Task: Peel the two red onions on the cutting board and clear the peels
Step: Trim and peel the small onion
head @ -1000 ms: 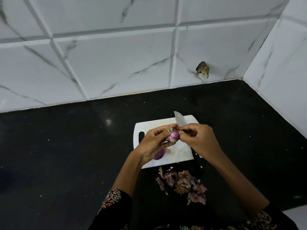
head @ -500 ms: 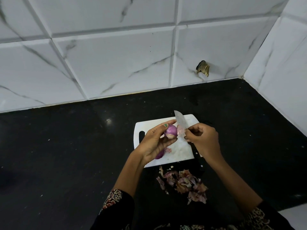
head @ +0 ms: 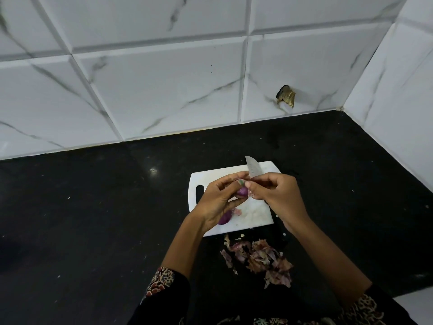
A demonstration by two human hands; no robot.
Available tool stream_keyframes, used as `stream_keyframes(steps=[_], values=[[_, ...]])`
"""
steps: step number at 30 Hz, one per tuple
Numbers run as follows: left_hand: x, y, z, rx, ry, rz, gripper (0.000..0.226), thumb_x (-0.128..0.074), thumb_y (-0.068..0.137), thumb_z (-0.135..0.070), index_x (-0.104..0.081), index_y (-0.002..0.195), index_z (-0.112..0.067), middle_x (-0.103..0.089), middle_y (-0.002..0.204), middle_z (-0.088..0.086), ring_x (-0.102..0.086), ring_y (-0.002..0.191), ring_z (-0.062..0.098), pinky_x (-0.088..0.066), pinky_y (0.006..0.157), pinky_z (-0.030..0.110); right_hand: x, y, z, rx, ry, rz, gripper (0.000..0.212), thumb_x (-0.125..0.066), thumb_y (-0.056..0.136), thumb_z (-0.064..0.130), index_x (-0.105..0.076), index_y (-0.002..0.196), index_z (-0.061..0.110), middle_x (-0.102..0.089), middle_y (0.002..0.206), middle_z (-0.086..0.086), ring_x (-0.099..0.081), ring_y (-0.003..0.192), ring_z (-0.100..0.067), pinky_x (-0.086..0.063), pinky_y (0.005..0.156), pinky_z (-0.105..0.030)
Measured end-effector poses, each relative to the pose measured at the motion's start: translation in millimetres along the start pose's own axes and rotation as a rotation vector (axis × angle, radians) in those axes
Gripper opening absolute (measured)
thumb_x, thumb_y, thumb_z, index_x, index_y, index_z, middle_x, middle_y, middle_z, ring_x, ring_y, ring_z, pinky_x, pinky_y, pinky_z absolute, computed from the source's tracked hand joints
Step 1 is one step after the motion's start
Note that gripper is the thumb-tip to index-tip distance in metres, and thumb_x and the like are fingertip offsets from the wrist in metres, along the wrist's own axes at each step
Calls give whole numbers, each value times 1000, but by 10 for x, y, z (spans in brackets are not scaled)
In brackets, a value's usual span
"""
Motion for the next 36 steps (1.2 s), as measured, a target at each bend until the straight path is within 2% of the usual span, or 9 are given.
stream_keyframes(steps=[4,8,12,15,18,21,27,30,36], values=[[14,5,-1,8,-88,17,25,-53,96,-14,-64,118,-9,-66,122,9,-65,108,24,-58,79,28,48,19,-92,-29,72,-74,3,-70,80,4,-72,81,2,-71,70,-11,-66,59,-14,-52,56,-17],[26,0,-1,67,-227,20,30,-45,100,-23,-59,122,-7,-67,120,14,-64,112,30,-56,86,34,102,18,-278,-87,-43,-123,3,-70,79,4,-70,77,6,-70,67,-4,-67,59,-13,-53,54,-17],[50,15,19,136,-308,-53,35,-38,102,-30,-59,120,-7,-68,116,19,-66,109,28,-56,87,35,127,7,-339,-78,-80,-141,8,-69,80,2,-68,87,4,-68,73,-5,-67,59,-11,-53,52,-18],[45,18,58,150,-285,-76,37,-38,102,-33,-61,117,-9,-69,113,19,-68,105,24,-55,89,33,89,0,-234,-23,-29,-130,10,-66,83,2,-70,92,3,-71,78,-6,-69,64,-13,-56,60,-20],[3,19,82,137,-208,-81,35,-40,101,-35,-63,112,-12,-71,106,15,-69,97,20,-55,89,30,-16,-13,-109,-27,81,-56,18,-68,85,15,-70,96,1,-72,85,-12,-71,73,-17,-59,70,-26],[-39,13,83,105,-137,-59,31,-44,99,-33,-64,112,-12,-71,105,11,-70,94,16,-56,85,25,-92,-41,-50,3,19,-42,28,-77,75,26,-70,95,8,-73,85,-4,-71,77,-13,-57,71,-26],[-39,3,41,70,-118,-37,25,-53,95,-23,-63,113,-9,-71,99,9,-71,89,14,-57,81,23,-79,-72,-32,89,-42,-118,20,-78,74,21,-70,88,9,-71,81,1,-69,75,-11,-57,72,-30],[-23,16,47,87,-93,-62,28,-52,95,-31,-64,108,-9,-71,95,9,-71,85,14,-58,81,27,-67,-84,-66,97,-25,-126,13,-77,75,14,-70,84,6,-71,78,-2,-70,73,-15,-58,73,-36],[-15,3,95,128,-1,-83,50,-42,96,-48,-65,109,-6,-74,95,3,-70,81,10,-47,101,46,-58,-95,-180,67,-123,-90,7,-72,76,3,-69,81,8,-71,71,-4,-69,67,-15,-59,68,-36]])
Point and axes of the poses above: each hand's wrist, its own y-axis towards the middle knuckle, its own x-axis out of the back of the hand, z = x × y, the point moved 3 cm from there along y, towards the middle knuckle
